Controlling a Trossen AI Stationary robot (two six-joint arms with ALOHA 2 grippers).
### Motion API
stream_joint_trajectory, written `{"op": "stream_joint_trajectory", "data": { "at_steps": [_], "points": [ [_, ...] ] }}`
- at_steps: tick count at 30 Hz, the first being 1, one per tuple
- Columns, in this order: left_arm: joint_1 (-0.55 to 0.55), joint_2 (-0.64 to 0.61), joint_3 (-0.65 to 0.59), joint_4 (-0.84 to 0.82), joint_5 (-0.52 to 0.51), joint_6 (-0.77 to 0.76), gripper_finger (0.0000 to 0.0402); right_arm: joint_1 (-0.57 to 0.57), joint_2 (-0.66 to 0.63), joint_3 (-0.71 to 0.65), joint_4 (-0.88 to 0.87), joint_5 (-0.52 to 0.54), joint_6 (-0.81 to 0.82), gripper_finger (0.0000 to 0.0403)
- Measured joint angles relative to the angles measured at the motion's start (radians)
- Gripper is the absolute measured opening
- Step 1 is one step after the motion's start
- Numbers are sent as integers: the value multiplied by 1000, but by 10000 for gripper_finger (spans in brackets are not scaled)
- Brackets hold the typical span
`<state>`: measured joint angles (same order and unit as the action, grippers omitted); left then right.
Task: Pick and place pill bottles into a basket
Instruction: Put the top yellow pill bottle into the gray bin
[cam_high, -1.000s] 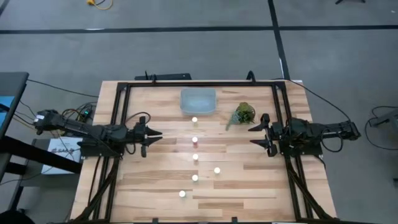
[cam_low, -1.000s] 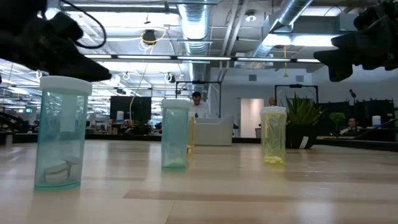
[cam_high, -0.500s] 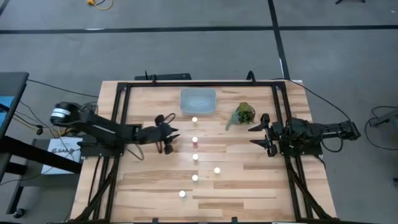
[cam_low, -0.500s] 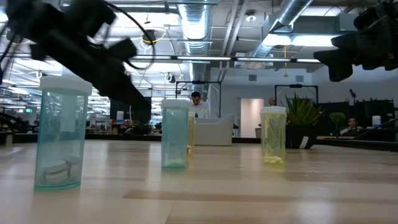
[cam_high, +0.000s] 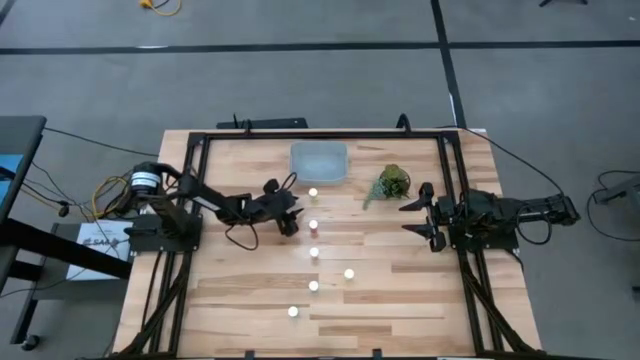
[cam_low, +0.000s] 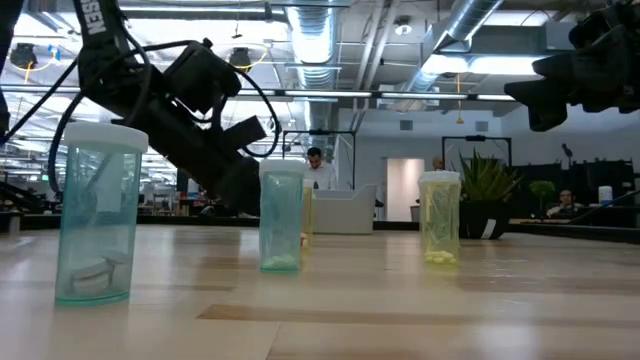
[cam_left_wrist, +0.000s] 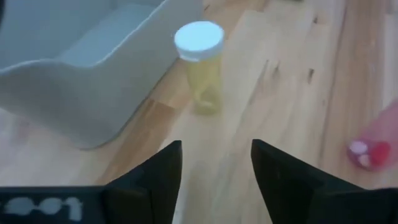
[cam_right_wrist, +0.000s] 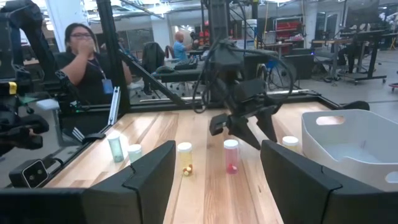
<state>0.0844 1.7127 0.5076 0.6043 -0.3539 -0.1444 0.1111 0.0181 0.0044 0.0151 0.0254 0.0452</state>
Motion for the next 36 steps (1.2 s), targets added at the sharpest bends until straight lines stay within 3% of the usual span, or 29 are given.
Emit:
{"op": "stream_joint_trajectory", "data": {
  "at_steps": [15, 23, 36],
  "points": [
    [98, 7, 74, 68, 113, 90, 202, 0, 0, 0, 0, 0, 0, 230],
    [120, 7, 147, -73, 133, 98, 202, 0, 0, 0, 0, 0, 0, 230],
    [132, 64, 168, -51, 217, 80, 202, 0, 0, 0, 0, 0, 0, 230]
  ]
}}
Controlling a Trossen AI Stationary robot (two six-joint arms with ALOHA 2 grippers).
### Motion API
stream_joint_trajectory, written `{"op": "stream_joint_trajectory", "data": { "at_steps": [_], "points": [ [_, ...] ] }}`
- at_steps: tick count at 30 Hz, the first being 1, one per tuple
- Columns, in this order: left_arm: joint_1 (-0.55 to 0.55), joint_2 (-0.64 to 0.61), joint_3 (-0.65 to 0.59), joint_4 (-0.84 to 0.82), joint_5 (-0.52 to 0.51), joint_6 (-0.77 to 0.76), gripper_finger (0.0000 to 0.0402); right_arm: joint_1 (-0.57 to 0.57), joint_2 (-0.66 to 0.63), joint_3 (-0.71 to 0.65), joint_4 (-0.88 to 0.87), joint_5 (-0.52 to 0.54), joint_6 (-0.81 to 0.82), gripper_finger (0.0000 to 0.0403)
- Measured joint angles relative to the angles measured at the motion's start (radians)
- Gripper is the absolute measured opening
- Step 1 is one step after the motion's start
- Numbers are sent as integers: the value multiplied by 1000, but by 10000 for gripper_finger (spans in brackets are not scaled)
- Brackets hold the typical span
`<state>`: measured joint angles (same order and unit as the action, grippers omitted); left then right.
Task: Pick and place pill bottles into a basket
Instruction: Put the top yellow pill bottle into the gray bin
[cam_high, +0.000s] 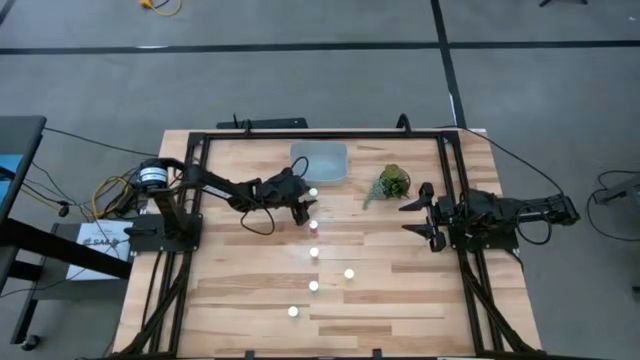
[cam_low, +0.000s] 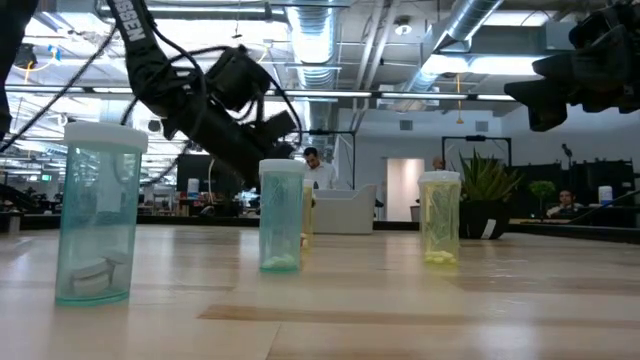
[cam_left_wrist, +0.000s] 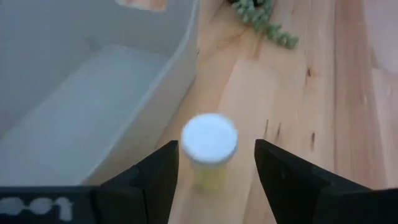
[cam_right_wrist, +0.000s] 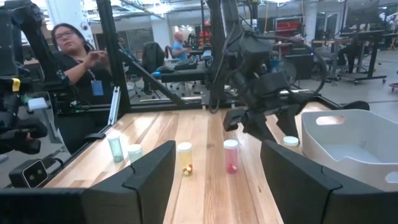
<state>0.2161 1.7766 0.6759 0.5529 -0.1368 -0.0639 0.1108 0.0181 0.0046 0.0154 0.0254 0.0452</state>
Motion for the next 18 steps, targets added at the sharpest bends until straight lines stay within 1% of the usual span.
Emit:
{"op": "stream_joint_trajectory", "data": {
  "at_steps": [8, 18],
  "points": [
    [-2, 112, 92, -3, 3, 23, 202, 0, 2, 0, 0, 0, 0, 230],
    [-2, 97, 102, -96, 1, 24, 202, 0, 2, 0, 0, 0, 0, 230]
  ]
}}
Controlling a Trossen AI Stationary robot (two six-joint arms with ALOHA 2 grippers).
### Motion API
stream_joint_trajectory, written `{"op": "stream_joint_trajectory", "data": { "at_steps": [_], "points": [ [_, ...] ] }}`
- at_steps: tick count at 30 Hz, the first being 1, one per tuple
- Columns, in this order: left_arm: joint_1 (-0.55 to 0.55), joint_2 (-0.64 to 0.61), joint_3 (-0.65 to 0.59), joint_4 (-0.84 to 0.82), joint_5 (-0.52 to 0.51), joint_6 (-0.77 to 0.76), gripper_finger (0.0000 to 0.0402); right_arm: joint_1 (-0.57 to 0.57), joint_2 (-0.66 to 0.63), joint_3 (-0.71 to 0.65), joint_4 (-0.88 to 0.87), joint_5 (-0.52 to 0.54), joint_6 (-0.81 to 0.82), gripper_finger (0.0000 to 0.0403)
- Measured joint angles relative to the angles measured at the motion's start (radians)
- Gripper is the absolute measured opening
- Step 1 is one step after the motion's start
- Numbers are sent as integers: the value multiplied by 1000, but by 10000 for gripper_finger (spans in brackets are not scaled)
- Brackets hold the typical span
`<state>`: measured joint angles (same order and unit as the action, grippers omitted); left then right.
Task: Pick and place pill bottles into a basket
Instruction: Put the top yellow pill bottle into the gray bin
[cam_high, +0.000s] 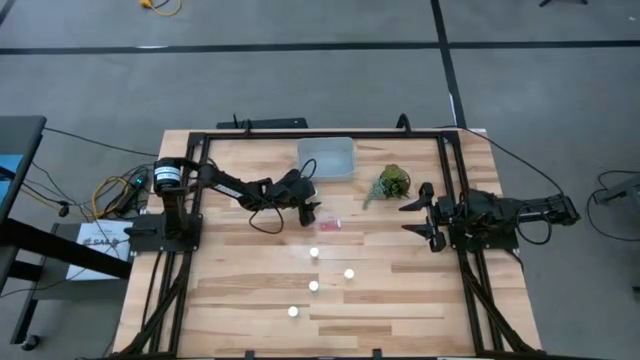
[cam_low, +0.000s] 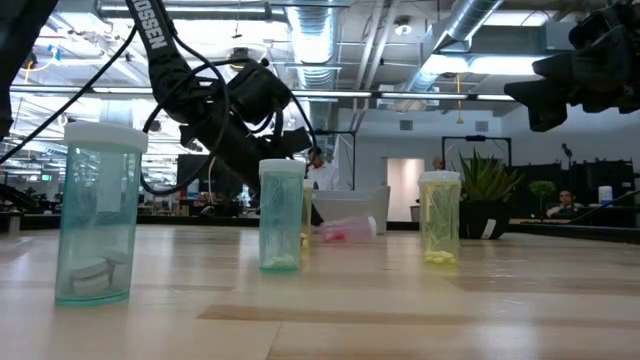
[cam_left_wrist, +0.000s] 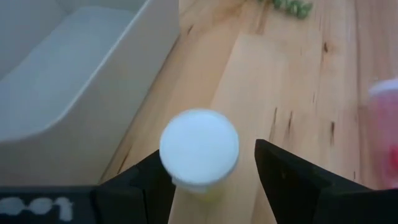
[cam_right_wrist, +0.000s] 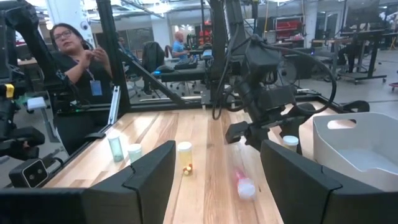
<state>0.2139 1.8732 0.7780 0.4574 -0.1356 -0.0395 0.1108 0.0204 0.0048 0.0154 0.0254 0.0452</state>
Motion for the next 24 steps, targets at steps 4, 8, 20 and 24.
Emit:
{"op": "stream_joint_trajectory", "data": {
  "at_steps": [4, 8, 20, 24],
  "points": [
    [0, 0, 0, -3, 0, -2, 202, 0, 0, 0, 0, 0, 0, 230],
    [0, 0, 0, 4, -1, -3, 202, 0, 0, 0, 0, 0, 0, 230],
    [-2, 0, 0, 3, 2, -9, 142, 0, 0, 0, 0, 0, 0, 230],
    [-3, 0, 0, 3, 19, -10, 113, 0, 0, 0, 0, 0, 0, 230]
  ]
}}
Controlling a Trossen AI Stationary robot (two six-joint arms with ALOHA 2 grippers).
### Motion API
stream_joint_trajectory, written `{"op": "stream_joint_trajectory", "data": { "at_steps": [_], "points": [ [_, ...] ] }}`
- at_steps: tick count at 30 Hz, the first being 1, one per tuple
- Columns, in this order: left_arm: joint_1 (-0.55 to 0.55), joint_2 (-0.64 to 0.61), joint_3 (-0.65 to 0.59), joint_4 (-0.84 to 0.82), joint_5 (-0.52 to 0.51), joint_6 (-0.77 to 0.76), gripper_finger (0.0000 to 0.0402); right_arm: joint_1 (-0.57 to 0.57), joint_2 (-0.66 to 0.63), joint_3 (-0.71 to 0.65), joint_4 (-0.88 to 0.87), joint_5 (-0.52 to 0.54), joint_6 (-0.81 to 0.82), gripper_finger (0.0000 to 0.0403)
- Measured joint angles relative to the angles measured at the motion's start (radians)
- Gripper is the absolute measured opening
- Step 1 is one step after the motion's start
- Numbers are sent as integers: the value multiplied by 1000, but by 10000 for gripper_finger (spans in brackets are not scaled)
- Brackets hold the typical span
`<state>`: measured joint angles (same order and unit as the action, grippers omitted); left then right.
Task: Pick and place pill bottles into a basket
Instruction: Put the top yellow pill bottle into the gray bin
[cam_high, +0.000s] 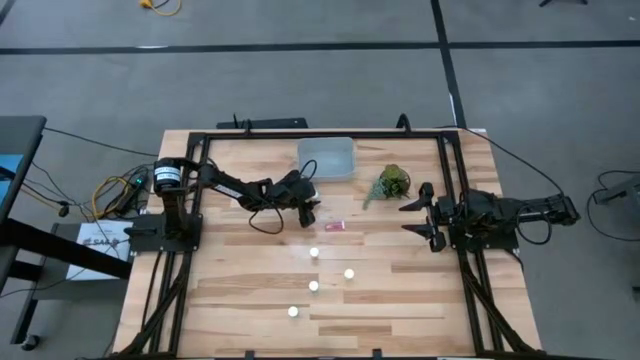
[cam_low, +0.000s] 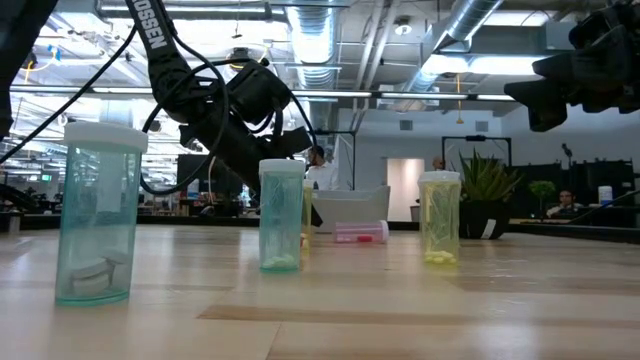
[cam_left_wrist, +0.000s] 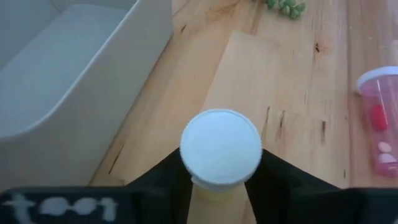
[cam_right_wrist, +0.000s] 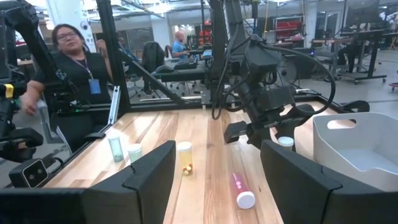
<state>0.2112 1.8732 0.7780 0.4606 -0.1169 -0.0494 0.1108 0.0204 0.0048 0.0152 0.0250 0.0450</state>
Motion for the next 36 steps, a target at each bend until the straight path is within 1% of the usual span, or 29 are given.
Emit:
{"op": "stream_joint_trajectory", "data": {
  "at_steps": [6, 9, 14, 21, 24, 27, 32, 36],
  "points": [
    [-2, 0, 0, 10, 0, 0, 86, 0, 0, 0, 0, 0, 0, 230],
    [-3, -14, 0, 25, 0, 0, 85, 0, 0, 0, 0, 0, 0, 230],
    [-3, -84, 0, 35, -5, 7, 93, 0, 0, 0, 0, 0, 0, 230],
    [14, -188, 0, 52, -102, 54, 91, 0, 0, 0, 0, 0, 0, 230],
    [49, -202, 12, 72, -107, 49, 92, 0, 0, 0, 0, 0, 0, 230],
    [90, -201, 55, 22, -97, 40, 91, 0, 0, 0, 0, 0, 0, 230],
    [151, -192, 133, -154, -89, 14, 91, 0, 0, 0, 0, 0, 0, 230],
    [191, -187, 154, -199, -66, -11, 91, 0, 0, 0, 0, 0, 0, 230]
  ]
}}
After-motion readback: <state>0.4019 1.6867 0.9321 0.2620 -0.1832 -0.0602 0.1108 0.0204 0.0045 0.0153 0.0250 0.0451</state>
